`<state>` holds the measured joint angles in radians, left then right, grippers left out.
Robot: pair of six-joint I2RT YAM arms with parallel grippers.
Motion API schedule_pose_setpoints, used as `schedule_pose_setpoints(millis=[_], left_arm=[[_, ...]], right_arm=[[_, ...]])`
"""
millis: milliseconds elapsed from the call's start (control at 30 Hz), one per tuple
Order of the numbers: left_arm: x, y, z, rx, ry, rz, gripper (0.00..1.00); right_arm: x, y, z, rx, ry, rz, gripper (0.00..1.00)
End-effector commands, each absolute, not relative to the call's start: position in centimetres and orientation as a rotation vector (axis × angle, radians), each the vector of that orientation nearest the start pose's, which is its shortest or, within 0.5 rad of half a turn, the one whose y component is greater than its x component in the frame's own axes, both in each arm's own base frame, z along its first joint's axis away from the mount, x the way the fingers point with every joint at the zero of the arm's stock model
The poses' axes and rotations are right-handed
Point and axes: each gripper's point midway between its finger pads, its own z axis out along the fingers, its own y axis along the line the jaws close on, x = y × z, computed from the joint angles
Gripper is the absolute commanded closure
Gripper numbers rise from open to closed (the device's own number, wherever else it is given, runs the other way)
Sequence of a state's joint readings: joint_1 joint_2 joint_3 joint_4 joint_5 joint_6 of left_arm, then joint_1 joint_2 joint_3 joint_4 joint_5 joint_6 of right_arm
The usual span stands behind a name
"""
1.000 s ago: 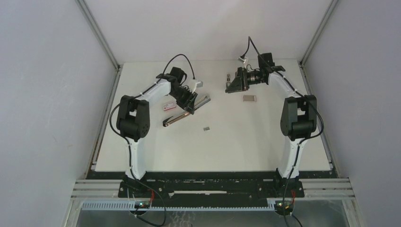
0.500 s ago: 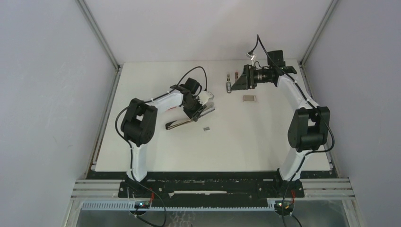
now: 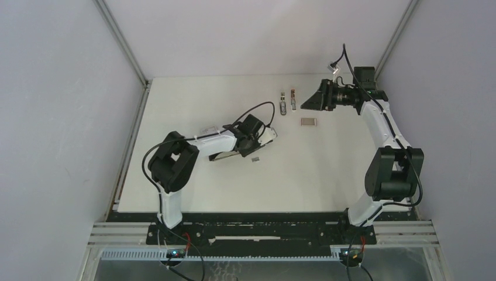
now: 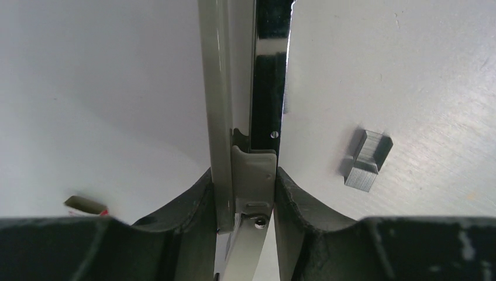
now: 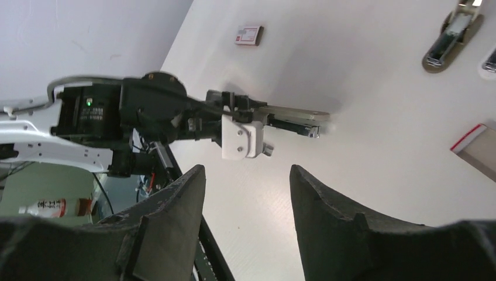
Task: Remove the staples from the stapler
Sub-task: Unload the staple at the center of the board.
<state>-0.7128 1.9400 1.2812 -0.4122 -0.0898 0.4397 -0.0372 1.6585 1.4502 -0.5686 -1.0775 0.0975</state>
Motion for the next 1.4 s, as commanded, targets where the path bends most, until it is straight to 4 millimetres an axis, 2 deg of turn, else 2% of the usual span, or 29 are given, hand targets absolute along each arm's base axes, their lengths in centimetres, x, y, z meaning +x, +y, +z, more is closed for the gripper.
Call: schedule_pose_setpoints(millis=[0,200,467,667,1067,1367], left_arm=[[36.8,-26.1,4.6,1.360,2.064,0.218,1.00],[36.9,-26.4,4.3,1.351,2.000,0.331,1.00],[37.2,-27.1,5.6,1.272,2.007,0.275,1.00],[37.5,-27.0,5.8,1.225,2.074,0.180,1.00],[37.9,-25.9,6.4,1.147,2.246,-0.127,1.00],[37.5,-25.3,7.3,1.052,2.354,-0.469,1.00]], right_arm=[[38.1,13.5,27.2,-0.391,2.029,1.235,0.45],[38.1,13.1,27.3,-0.381,2.019,1.233,0.45],[38.1,13.0,26.9,-0.372,2.023,1.243,0.45],[38.2,13.0,26.4,-0.366,2.030,1.259,0.45],[38.5,13.1,25.3,-0.365,2.046,1.269,0.44],[38.3,14.5,24.6,-0.438,2.043,1.283,0.43]])
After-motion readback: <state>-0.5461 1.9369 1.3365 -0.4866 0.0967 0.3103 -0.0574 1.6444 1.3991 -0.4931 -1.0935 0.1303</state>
